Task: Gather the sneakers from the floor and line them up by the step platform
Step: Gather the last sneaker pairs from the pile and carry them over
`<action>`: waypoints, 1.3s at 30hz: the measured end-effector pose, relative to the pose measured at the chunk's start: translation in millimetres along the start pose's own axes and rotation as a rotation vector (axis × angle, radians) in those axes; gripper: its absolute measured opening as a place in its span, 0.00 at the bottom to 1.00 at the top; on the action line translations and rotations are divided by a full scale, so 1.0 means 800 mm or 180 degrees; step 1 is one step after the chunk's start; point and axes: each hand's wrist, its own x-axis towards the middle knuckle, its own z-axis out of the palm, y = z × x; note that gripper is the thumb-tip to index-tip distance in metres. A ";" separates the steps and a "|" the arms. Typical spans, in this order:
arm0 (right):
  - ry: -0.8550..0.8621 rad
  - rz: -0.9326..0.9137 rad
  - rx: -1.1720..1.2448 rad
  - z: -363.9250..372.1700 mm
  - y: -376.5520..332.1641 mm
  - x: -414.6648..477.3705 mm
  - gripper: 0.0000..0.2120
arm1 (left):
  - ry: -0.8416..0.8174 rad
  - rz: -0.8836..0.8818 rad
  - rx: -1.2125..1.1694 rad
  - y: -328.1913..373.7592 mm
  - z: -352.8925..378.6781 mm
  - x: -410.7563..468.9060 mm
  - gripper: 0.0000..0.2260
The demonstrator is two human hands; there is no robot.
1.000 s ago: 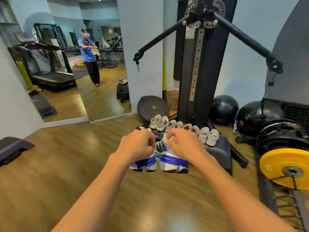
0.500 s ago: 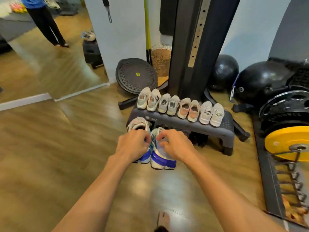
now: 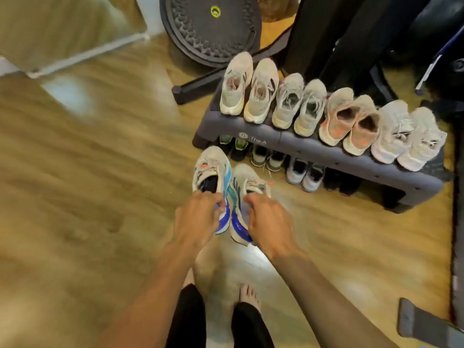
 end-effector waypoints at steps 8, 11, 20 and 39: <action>0.0326 0.0372 -0.0155 0.243 0.053 0.162 0.09 | -0.0094 0.0175 -0.0152 -0.175 0.200 0.151 0.06; 0.0387 0.0521 -0.0193 0.328 0.075 0.208 0.10 | -0.0120 0.0130 -0.0125 -0.230 0.271 0.189 0.06; 0.0687 0.0544 -0.0270 0.515 0.129 0.299 0.09 | 0.0304 0.0285 0.0257 -0.316 0.417 0.272 0.12; -0.0138 0.0584 -0.0014 0.594 0.119 0.323 0.29 | -0.0193 0.0285 0.0662 -0.361 0.452 0.254 0.15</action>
